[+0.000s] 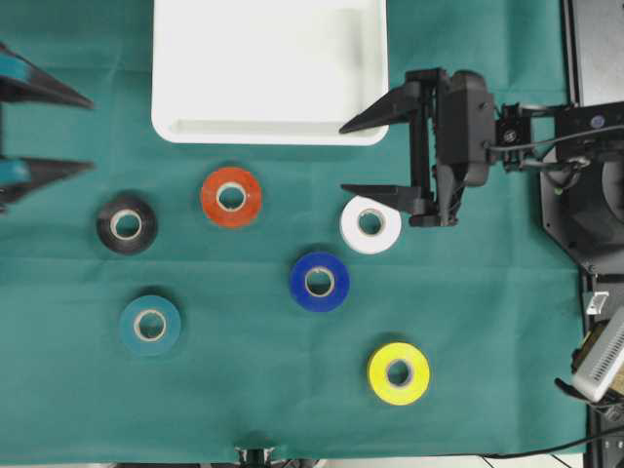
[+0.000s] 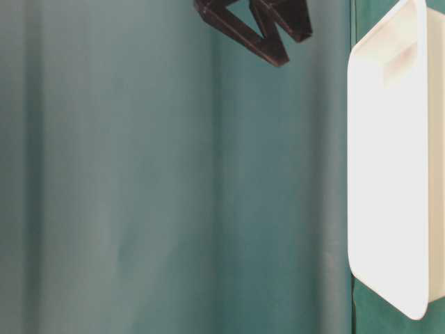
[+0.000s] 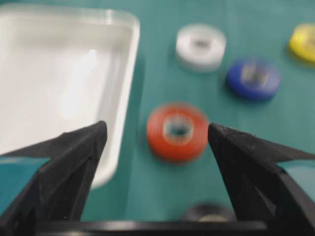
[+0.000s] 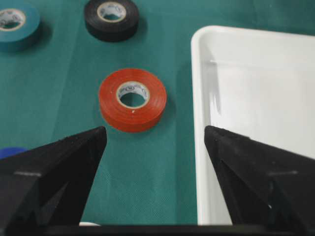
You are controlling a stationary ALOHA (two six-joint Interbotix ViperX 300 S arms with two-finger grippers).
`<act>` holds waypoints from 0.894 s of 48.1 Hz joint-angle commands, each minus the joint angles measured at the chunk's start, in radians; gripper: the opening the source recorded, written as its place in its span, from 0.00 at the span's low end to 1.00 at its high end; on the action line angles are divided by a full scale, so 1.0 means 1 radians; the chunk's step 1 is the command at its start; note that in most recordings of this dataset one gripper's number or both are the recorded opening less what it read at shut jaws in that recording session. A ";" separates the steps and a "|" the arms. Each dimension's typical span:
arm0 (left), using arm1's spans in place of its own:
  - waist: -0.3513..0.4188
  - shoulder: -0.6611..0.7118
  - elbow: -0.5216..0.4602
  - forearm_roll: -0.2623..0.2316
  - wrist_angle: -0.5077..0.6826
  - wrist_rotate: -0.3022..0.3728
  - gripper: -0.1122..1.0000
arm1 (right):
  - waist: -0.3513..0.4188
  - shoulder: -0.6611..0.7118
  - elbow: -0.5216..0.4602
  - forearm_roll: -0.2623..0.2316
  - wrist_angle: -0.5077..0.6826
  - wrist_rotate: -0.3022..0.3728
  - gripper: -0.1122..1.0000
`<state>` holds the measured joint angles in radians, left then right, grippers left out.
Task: Put the tape alternately from left to right into the white case.
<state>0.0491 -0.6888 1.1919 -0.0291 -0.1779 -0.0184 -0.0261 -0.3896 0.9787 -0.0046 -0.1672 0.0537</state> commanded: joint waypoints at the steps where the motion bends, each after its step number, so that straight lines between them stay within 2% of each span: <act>1: -0.005 0.135 -0.075 -0.002 0.002 0.005 0.96 | -0.005 0.006 -0.026 0.002 -0.003 0.000 0.88; 6: -0.008 0.261 -0.147 0.003 0.020 0.012 0.96 | -0.005 0.017 -0.025 0.002 0.006 0.002 0.88; 11: -0.008 0.328 -0.199 0.003 0.060 0.026 0.96 | -0.005 0.021 -0.025 0.002 0.035 0.009 0.88; 43: 0.014 0.407 -0.247 0.003 0.072 0.038 0.97 | -0.005 0.187 -0.107 0.002 0.118 0.029 0.88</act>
<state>0.0552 -0.2777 0.9664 -0.0276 -0.1012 0.0184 -0.0307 -0.1994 0.8989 -0.0031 -0.0552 0.0813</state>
